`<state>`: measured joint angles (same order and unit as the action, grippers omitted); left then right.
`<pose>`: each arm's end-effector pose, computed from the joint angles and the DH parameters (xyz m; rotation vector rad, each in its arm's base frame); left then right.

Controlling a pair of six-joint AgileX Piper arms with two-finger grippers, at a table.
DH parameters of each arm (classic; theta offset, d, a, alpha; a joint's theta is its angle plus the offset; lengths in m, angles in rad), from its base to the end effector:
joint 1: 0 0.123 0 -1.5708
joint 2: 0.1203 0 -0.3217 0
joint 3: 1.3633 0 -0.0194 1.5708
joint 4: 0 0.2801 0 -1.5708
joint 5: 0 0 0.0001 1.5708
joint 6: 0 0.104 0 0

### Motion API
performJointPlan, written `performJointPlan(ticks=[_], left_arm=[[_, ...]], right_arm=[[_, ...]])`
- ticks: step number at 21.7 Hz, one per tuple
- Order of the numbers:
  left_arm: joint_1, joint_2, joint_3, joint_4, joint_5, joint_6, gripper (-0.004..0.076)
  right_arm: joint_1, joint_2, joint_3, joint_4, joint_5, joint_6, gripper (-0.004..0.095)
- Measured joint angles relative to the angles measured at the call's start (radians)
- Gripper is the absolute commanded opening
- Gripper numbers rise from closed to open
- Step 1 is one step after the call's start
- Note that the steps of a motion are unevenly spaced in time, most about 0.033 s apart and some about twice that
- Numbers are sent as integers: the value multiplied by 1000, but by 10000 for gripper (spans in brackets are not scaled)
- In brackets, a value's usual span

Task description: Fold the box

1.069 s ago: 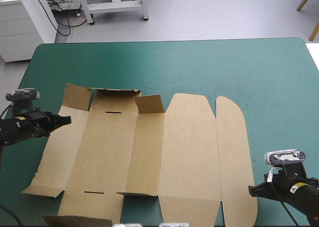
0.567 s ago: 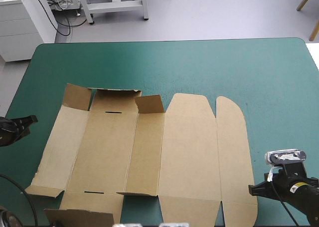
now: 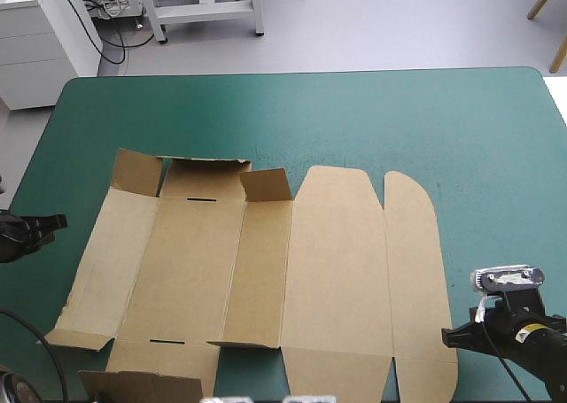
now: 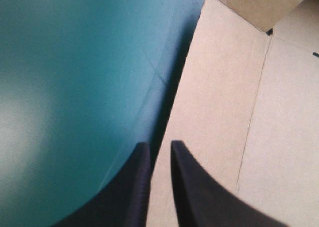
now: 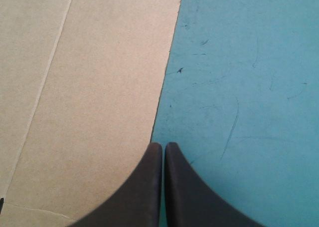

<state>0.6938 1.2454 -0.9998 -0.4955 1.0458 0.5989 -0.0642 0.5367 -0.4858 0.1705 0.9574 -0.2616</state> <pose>0.2219 0.1289 0.3265 -0.3413 2.5422 -0.2092 0.0880 0.0088 0.2674 -0.1806 2.4675 0.0759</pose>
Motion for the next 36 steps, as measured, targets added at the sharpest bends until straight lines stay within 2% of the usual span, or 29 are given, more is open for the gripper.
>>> performJointPlan(ticks=[2, 3, 11, 19, 30, 36], left_arm=[[0, 0, 0, 0, -1, 0, 484], [0, 0, 0, 0, -4, 0, 505], [0, 18, 1, 13, 31, 44, 495], [0, 89, 87, 68, 46, 69, 495], [0, 196, 194, 72, 4, 161, 495], [12, 281, 160, 49, 72, 198, 495]], right_arm=[[0, 0, 0, 0, 0, 0, -2], [0, 0, 0, 0, 0, 0, -2], [0, 0, 0, 1, 0, 0, -2], [0, 0, 0, 1, 0, 0, -2], [0, 0, 0, 2, 0, 0, -2], [0, 0, 0, 2, 0, 0, -2]])
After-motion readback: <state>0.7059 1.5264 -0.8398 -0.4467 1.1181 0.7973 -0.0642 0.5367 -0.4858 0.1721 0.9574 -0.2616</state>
